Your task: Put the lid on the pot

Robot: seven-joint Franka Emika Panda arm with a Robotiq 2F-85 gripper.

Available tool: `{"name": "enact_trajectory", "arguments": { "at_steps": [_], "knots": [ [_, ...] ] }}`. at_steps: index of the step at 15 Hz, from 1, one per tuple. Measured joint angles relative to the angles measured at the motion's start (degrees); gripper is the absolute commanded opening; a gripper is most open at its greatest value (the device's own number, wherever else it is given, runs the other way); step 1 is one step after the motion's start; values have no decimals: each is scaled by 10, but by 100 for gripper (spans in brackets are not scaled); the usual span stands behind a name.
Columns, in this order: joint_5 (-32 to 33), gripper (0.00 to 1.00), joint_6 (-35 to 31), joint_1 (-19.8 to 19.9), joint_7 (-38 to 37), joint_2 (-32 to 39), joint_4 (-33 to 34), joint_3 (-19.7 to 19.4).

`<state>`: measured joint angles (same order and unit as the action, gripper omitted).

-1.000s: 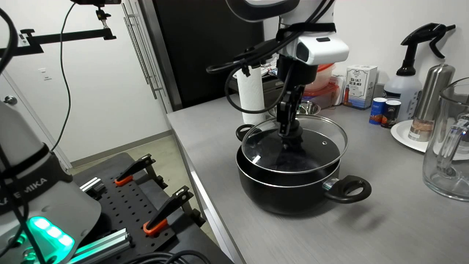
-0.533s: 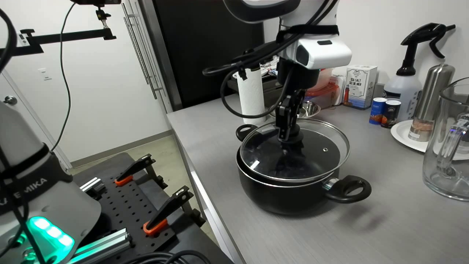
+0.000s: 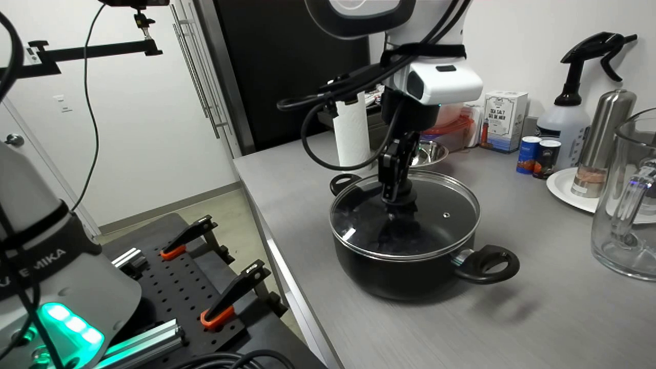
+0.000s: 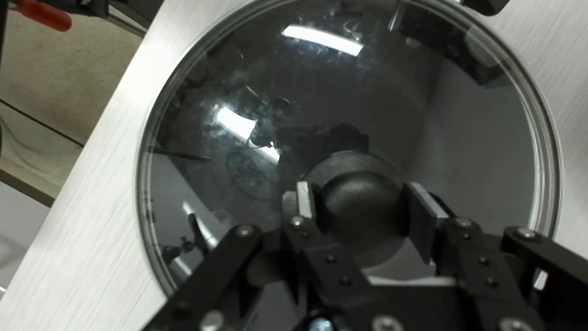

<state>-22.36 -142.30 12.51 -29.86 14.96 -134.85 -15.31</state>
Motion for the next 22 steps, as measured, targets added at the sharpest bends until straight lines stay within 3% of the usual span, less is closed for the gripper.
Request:
{"name": "enact_trajectory", "arguments": {
  "at_steps": [22],
  "knots": [
    [0, 25, -9, -2, -6, 14, 8, 6]
  ]
}}
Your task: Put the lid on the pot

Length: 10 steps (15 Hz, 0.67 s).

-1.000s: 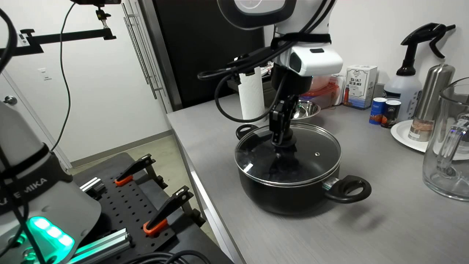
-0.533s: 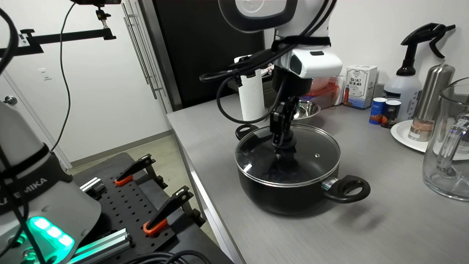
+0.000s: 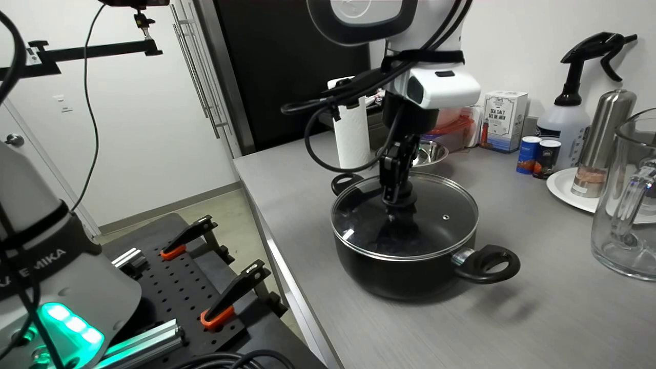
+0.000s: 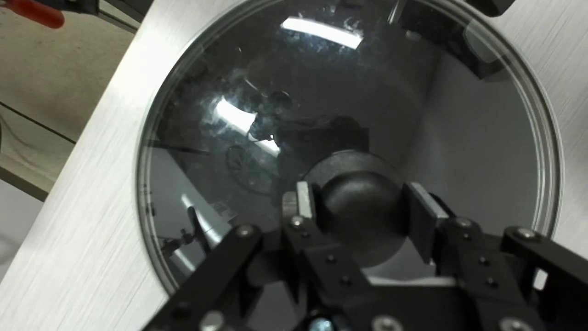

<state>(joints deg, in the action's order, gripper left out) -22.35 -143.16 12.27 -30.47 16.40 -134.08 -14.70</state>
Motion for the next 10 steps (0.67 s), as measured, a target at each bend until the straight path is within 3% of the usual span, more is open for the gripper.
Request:
{"name": "enact_trajectory", "arguments": {
  "at_steps": [10],
  "knots": [
    [0, 25, -22, -1, 0, 4, 2, 1]
  ]
}}
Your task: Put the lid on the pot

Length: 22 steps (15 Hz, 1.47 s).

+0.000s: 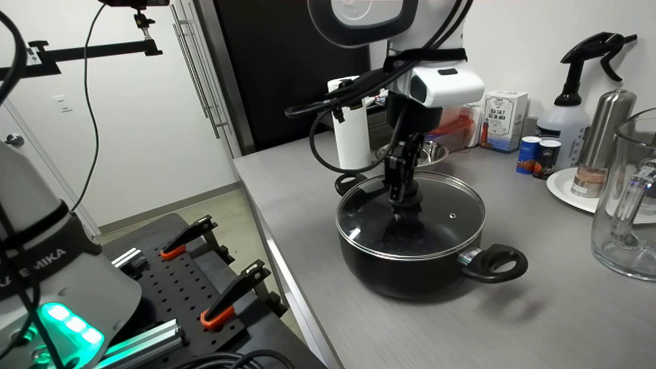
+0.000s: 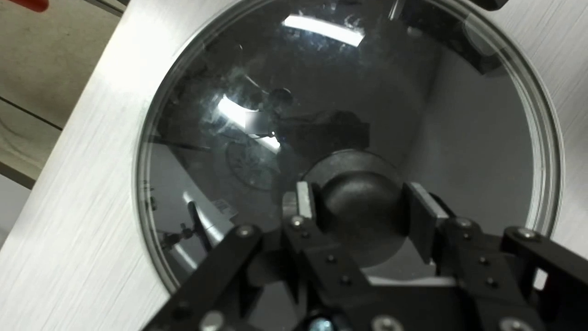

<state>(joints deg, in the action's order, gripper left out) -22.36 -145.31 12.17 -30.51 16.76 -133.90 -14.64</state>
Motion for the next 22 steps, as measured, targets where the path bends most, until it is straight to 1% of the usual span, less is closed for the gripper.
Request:
{"name": "enact_trajectory", "arguments": {
  "at_steps": [4, 9, 14, 22],
  "knots": [
    [3, 25, -13, -2, -3, 1, 0, 0],
    [20, 25, -41, -8, -23, 1, -3, -4],
    [50, 25, -44, -13, -46, 1, -3, -7],
    [80, 25, -44, -17, -49, 1, -5, -9]
  ]
}}
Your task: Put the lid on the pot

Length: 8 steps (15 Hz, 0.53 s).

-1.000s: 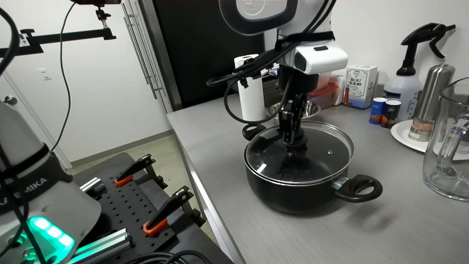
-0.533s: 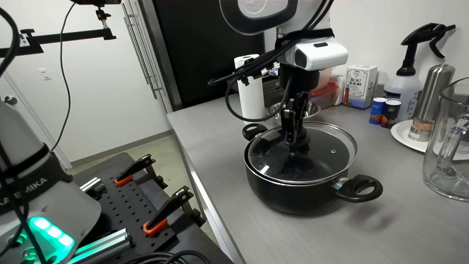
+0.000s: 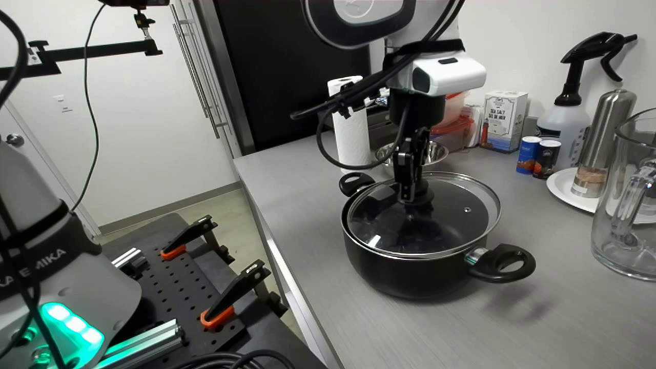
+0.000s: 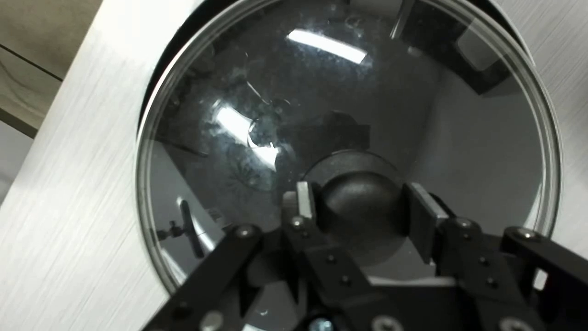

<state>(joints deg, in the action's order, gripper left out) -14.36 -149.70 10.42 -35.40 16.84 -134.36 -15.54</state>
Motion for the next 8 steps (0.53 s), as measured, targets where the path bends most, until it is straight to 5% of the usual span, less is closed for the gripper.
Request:
{"name": "enact_trajectory", "arguments": {
  "at_steps": [8],
  "knots": [
    [1, 25, 7, 0, 0, -3, 0, 0]
  ]
}}
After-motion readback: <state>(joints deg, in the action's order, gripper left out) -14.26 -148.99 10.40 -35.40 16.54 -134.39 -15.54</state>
